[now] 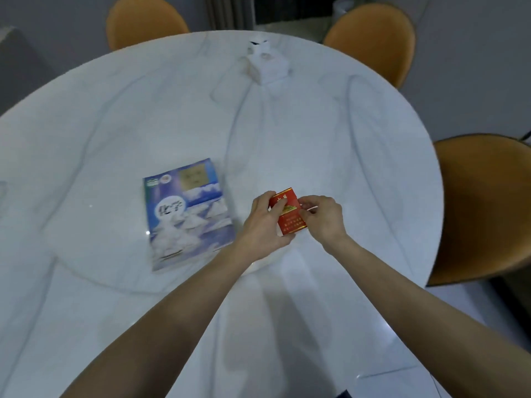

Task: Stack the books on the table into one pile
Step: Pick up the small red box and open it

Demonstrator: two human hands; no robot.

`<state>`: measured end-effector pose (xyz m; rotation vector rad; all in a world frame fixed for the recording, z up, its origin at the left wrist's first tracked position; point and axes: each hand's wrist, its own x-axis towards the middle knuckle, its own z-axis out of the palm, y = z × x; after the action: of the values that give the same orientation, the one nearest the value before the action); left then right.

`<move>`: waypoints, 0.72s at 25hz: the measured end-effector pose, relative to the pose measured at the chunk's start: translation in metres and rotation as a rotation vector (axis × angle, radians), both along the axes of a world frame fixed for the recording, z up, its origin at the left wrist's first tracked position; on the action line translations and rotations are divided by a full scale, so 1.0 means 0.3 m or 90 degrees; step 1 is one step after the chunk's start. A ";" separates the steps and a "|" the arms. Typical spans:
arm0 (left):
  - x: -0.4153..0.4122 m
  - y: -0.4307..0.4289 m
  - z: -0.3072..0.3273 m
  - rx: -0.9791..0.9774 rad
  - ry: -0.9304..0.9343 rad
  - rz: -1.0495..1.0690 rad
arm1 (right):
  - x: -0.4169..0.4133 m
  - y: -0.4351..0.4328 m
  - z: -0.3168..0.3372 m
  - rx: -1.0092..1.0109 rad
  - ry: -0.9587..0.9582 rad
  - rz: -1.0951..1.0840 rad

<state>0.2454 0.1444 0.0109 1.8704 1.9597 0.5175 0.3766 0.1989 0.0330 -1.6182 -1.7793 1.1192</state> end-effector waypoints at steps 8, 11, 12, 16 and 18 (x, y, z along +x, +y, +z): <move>0.363 0.310 -0.122 -0.075 0.005 -0.098 | 0.371 0.231 -0.138 -0.039 -0.014 -0.106; 0.457 0.412 -0.165 -0.112 0.015 -0.117 | 0.457 0.313 -0.195 -0.059 -0.005 -0.125; 0.487 0.448 -0.180 -0.125 0.016 -0.120 | 0.482 0.348 -0.215 -0.065 -0.007 -0.129; 0.547 0.551 -0.227 -0.155 0.026 -0.120 | 0.530 0.450 -0.280 -0.085 -0.015 -0.133; 0.561 0.592 -0.243 -0.163 0.036 -0.120 | 0.541 0.492 -0.309 -0.086 -0.023 -0.126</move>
<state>0.4137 0.3221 -0.0622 1.8944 1.7642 0.1522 0.5388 0.3464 -0.0598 -1.8581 -1.5538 1.1439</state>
